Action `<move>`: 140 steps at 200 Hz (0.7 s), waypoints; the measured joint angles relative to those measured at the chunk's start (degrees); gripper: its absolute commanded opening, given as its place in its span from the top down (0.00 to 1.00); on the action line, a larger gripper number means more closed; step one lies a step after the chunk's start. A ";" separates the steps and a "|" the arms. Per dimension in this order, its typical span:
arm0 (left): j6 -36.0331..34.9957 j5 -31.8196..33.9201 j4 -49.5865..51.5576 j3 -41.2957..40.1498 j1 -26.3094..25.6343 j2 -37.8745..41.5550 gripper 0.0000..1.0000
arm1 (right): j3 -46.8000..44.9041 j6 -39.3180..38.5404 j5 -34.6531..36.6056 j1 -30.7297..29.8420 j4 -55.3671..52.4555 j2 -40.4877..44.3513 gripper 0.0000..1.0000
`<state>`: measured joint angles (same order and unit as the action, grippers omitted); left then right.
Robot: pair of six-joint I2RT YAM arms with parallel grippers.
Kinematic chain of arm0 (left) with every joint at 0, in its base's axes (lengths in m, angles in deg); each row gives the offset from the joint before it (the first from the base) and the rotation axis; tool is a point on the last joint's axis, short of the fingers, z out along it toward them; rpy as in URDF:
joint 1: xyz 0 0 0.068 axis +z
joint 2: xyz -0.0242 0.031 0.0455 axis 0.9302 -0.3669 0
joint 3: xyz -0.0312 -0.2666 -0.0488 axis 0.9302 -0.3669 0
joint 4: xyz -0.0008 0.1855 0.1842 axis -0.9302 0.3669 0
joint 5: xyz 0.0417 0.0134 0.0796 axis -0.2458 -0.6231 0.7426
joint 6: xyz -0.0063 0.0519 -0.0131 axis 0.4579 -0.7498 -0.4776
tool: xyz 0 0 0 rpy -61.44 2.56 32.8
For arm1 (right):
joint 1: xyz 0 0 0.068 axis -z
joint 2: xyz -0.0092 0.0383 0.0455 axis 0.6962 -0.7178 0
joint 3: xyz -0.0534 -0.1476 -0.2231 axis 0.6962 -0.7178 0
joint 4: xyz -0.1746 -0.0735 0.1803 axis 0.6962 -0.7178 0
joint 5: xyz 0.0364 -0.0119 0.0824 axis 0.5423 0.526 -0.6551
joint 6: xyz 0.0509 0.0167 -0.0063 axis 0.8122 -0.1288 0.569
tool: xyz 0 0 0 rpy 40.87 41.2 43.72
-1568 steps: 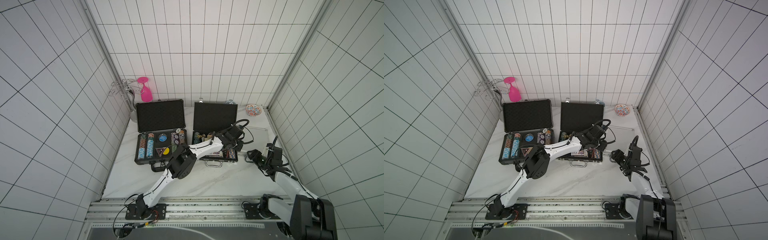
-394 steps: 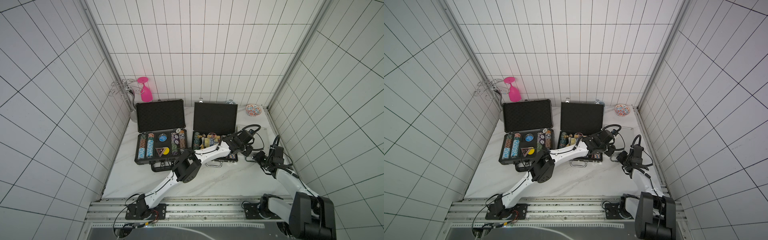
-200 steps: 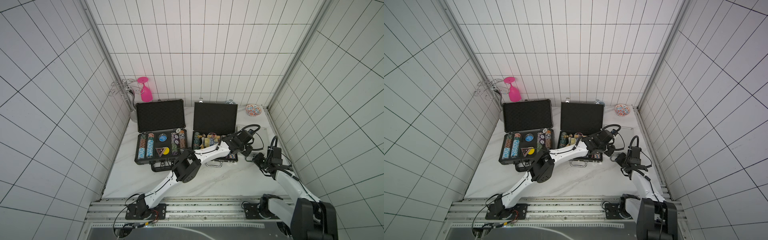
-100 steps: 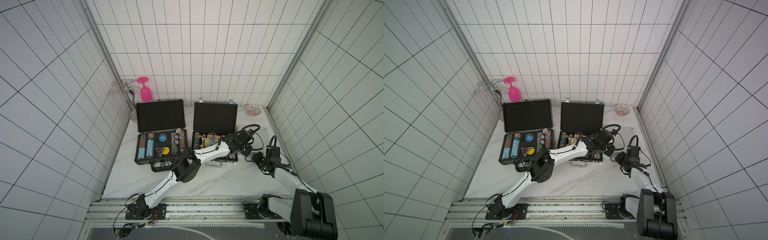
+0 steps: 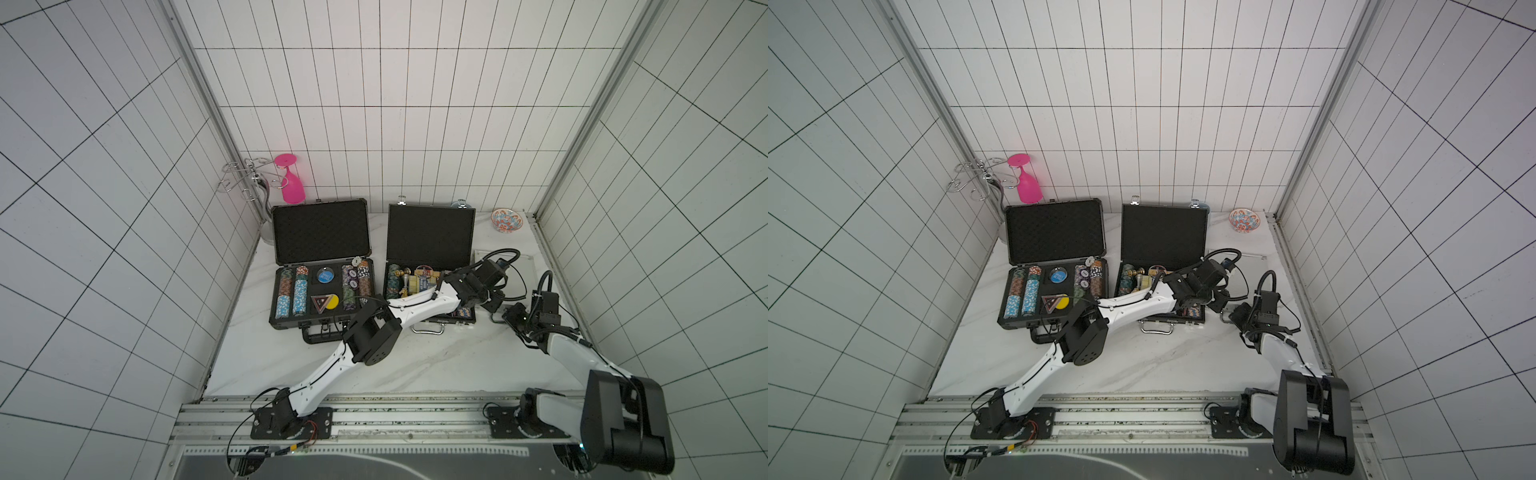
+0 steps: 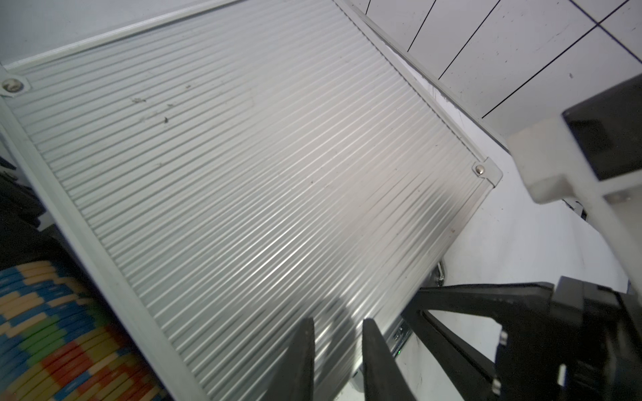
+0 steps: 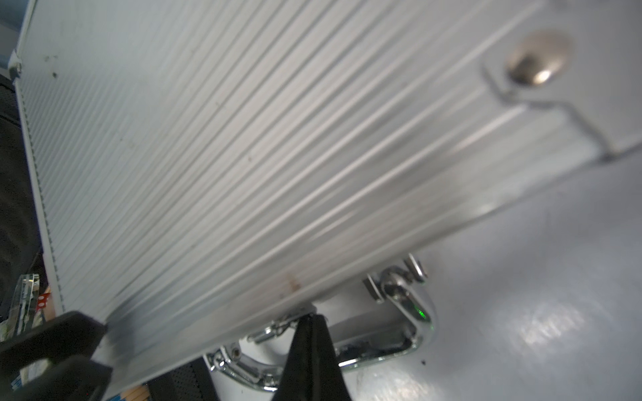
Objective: Close the poker set cases
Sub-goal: Fasten the fastener on the poker set case.
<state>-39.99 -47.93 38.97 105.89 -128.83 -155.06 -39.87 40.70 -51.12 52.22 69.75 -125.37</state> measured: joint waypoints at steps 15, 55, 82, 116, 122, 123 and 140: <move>-0.02 -0.02 0.11 0.00 0.04 0.00 0.74 | -0.02 0.13 0.02 0.00 0.11 -0.04 0.97; -0.02 0.04 0.11 0.00 0.04 0.00 0.74 | -0.31 0.57 0.02 0.00 0.96 -0.42 0.96; -0.02 0.07 0.15 0.00 0.09 0.00 0.74 | -1.11 0.98 0.09 0.00 2.82 -1.42 0.96; -0.02 0.07 0.15 0.00 0.09 0.00 0.74 | -2.10 1.27 0.42 0.00 4.90 -2.03 0.96; -0.02 0.09 0.15 -0.02 0.09 0.02 0.74 | -2.23 1.33 0.42 0.00 5.14 -2.03 0.96; -0.02 0.09 0.15 -0.02 0.09 0.00 0.74 | -2.23 1.36 0.42 0.00 5.18 -2.03 0.96; -0.02 0.15 0.15 -0.07 0.09 0.07 0.74 | -2.23 1.49 0.48 0.00 5.07 -1.66 0.95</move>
<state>-40.01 -47.78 39.13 105.83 -128.74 -154.99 -42.10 42.19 -50.64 52.22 74.82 -127.03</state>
